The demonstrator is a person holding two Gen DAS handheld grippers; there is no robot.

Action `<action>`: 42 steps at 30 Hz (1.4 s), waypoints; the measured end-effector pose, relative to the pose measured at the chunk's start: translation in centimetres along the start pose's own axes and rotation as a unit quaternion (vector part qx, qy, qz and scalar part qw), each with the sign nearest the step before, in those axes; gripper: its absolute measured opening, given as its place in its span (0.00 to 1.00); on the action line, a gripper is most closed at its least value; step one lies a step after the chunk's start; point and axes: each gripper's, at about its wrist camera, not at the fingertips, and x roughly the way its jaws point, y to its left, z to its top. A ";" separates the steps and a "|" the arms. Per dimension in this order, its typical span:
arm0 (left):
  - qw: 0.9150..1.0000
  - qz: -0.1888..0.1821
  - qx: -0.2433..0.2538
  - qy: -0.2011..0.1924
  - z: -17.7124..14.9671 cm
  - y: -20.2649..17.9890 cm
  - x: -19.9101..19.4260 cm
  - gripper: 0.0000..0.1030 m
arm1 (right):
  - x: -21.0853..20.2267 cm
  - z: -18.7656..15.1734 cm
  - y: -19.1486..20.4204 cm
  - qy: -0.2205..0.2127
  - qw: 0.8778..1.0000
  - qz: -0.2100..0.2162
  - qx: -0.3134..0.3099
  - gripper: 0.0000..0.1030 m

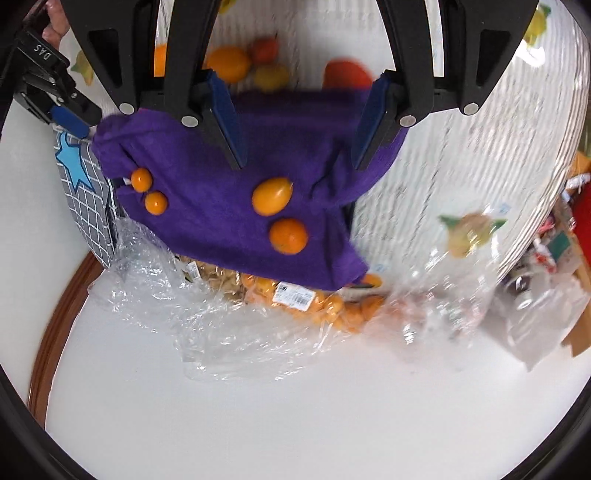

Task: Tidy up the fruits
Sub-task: 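Grasp another orange with the right tool while the left tool withdraws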

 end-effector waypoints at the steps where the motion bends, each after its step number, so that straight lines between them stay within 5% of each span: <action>1: 1.000 -0.004 -0.004 0.003 -0.6 0.4 -0.5 0.53 | 0.0 -0.5 0.5 0.004 1.000 0.006 -0.001 0.46; 8: 1.000 0.008 0.006 0.018 -4.8 2.1 -1.9 0.53 | 1.7 -3.4 3.5 0.046 0.997 0.054 -0.020 0.46; 14: 0.999 0.008 -0.018 0.040 -7.0 4.0 -1.6 0.53 | 2.6 -4.5 4.8 0.048 0.998 0.044 -0.022 0.46; 29: 0.999 -0.009 -0.028 0.022 -8.0 5.3 -1.1 0.53 | 5.4 -3.7 6.1 0.060 0.997 0.019 -0.042 0.40; 42: 0.999 -0.009 -0.030 0.019 -8.0 5.4 -1.2 0.54 | 1.1 -4.6 5.5 0.023 0.998 0.017 -0.058 0.39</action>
